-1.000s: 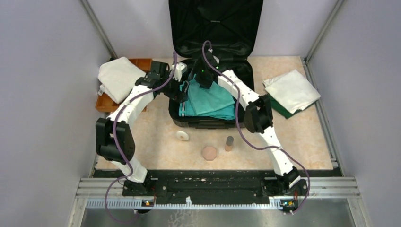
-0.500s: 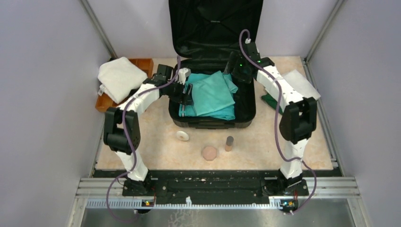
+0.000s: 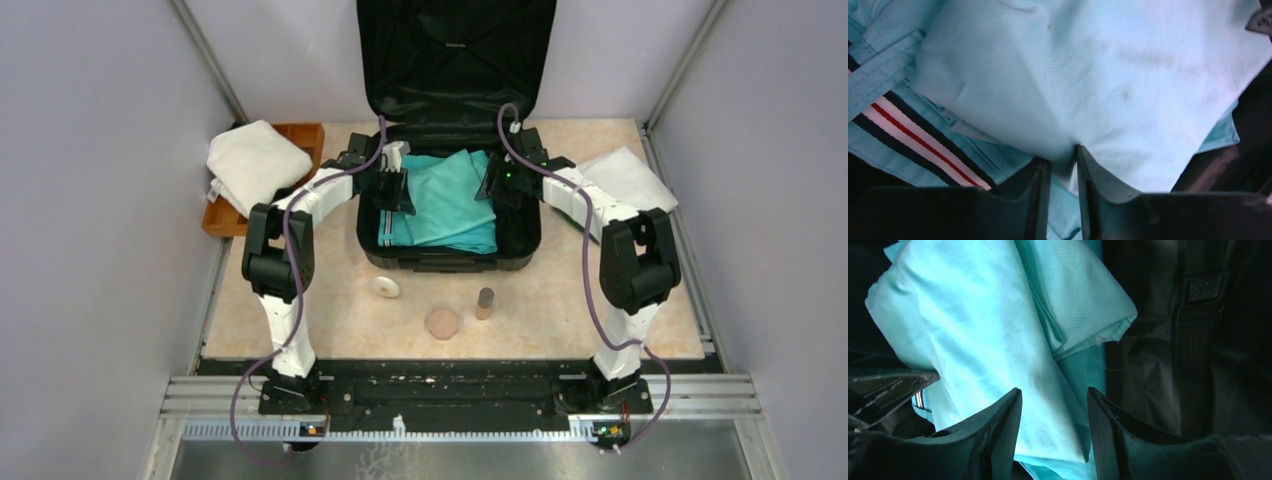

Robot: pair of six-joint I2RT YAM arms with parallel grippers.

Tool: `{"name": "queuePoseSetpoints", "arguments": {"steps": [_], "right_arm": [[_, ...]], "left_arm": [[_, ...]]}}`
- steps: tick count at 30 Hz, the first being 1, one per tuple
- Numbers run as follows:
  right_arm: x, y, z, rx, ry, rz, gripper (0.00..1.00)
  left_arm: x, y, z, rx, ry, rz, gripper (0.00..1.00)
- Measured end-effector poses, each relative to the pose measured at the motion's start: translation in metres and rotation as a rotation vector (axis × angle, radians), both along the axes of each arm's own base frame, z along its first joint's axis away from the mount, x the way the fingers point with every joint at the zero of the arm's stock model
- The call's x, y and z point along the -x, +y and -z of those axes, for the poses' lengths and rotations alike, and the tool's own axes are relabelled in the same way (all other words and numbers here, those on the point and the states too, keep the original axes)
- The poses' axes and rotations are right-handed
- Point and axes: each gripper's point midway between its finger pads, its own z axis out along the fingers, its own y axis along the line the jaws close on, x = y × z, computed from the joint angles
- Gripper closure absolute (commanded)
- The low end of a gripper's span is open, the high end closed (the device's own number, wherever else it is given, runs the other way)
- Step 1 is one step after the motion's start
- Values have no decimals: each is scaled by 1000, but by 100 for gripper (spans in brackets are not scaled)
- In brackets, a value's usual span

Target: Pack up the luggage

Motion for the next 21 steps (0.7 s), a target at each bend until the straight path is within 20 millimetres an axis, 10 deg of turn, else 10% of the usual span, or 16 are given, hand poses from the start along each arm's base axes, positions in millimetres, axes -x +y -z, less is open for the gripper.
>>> {"name": "queuePoseSetpoints", "arguments": {"steps": [9,16,21], "right_arm": [[11,11,14,-67,30,-36,60],[28,10,9,-86,63,-42,25],[17,-38,-33,-50,-14,72,15]], "left_arm": [[-16,7,6,-70,-20,-70,92],[-32,10,1,-197,-141,-67,87],[-31,2,2,-263,-192,-21,20]]}}
